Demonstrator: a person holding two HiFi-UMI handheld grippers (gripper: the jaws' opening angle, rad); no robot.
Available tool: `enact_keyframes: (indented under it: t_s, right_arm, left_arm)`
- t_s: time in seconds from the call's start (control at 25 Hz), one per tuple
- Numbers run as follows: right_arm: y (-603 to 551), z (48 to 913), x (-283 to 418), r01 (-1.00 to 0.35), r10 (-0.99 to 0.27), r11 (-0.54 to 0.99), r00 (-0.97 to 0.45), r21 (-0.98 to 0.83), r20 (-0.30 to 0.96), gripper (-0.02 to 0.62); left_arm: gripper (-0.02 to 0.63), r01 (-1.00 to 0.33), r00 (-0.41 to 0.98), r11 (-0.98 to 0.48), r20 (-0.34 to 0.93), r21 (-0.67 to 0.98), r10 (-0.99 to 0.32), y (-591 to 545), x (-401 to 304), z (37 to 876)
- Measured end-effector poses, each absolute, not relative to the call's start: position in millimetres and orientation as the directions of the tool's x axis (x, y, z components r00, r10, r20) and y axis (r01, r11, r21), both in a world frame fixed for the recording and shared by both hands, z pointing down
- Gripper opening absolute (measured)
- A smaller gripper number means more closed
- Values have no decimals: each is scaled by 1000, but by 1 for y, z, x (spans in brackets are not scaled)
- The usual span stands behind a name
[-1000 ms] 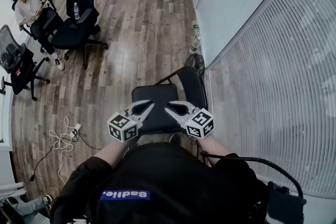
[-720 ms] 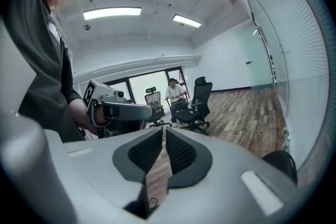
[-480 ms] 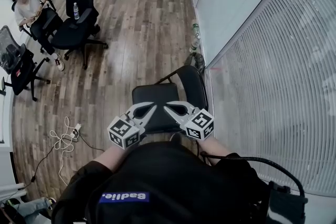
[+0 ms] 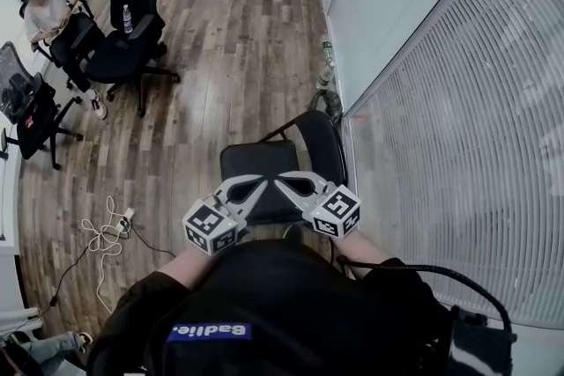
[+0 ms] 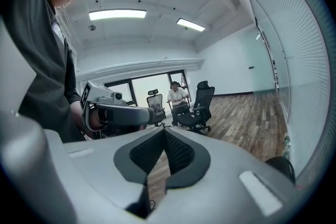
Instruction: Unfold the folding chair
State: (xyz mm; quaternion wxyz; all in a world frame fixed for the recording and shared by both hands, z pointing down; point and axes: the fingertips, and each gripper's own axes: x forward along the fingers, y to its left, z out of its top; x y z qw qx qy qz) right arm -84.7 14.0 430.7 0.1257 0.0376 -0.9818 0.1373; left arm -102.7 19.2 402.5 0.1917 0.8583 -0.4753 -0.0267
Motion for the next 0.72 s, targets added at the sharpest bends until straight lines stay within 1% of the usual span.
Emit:
enact_keyframes:
  t_s: [0.28,0.72]
  right_arm:
    - [15,425,-84,-110,-51,962,-971,-250,234,2]
    - [21,427,-71,-130,-67,962,-964,-239,256,2]
  left_arm:
    - [5,-807,550,-487,123,335,-826,21,-99,401]
    - [5,-807,549,-494,103,324,-829,25,-94,390]
